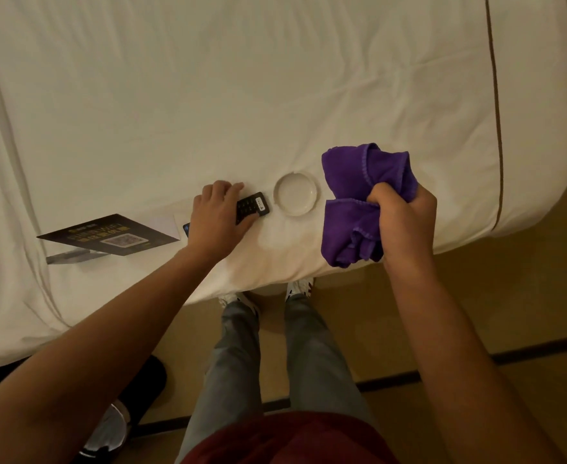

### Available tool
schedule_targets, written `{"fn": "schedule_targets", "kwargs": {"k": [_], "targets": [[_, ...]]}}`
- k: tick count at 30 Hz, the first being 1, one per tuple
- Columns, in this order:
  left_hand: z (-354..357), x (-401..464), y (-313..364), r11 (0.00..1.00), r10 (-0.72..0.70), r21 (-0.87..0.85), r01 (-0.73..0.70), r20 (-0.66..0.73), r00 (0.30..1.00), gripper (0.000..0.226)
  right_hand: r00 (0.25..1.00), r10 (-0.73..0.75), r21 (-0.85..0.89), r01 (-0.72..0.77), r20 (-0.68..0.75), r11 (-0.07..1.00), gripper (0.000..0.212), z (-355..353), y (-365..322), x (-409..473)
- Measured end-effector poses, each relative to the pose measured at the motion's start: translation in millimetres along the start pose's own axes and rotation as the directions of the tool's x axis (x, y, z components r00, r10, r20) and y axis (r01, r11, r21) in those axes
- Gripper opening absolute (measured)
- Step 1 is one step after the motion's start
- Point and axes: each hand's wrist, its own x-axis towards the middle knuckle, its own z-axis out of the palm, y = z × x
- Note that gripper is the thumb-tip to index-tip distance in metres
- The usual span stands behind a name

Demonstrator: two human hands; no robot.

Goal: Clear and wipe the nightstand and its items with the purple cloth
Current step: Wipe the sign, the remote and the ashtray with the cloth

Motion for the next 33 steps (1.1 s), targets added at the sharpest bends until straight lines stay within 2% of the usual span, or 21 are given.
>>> {"fn": "schedule_targets", "kwargs": {"k": [3,6,10,15,22,26,28,30,31,33], "targets": [[1,-17,-27,0.991,0.048,0.122,-0.06,0.098,0.994,0.07,1.0,-0.017,-0.022,0.018,0.018,1.0,0.005,10,1,-3],[1,-14,-32,0.985,0.104,0.129,-0.113,0.071,0.992,0.057,0.999,-0.017,-0.028,0.018,0.047,0.999,0.005,22,0,-9],[-4,-7,-29,0.968,0.184,0.164,-0.192,0.06,0.981,0.051,0.997,-0.028,-0.037,0.031,0.076,0.999,0.01,33,-1,-19],[-5,-8,-35,0.974,0.157,0.151,-0.167,0.08,0.984,0.052,0.997,-0.029,-0.033,0.032,0.076,0.999,0.01,45,-3,-29],[-10,-26,-33,0.998,0.061,0.015,-0.061,-0.006,0.998,0.074,0.997,-0.039,-0.008,0.04,0.064,0.999,0.012,59,-6,-40],[-27,-42,-24,0.975,-0.073,-0.219,0.045,-0.12,0.99,0.066,0.992,-0.071,0.042,0.067,0.104,0.997,0.022,79,-20,-49],[-44,-49,-21,0.926,-0.13,-0.374,0.055,-0.18,0.975,0.056,0.982,-0.108,0.066,0.099,0.154,0.993,0.027,92,-32,-57],[-66,-51,-18,0.834,-0.216,-0.546,0.077,-0.195,0.957,0.043,0.965,-0.142,0.072,0.129,0.22,0.989,0.03,105,-46,-65],[-81,-51,-17,0.745,-0.278,-0.658,0.105,-0.163,0.947,0.039,0.955,-0.155,0.067,0.143,0.252,0.987,0.03,110,-53,-69],[-115,-50,-14,0.456,-0.352,-0.876,0.154,-0.019,0.936,0.044,0.927,-0.183,0.067,0.17,0.326,0.983,0.027,120,-68,-79]]}}
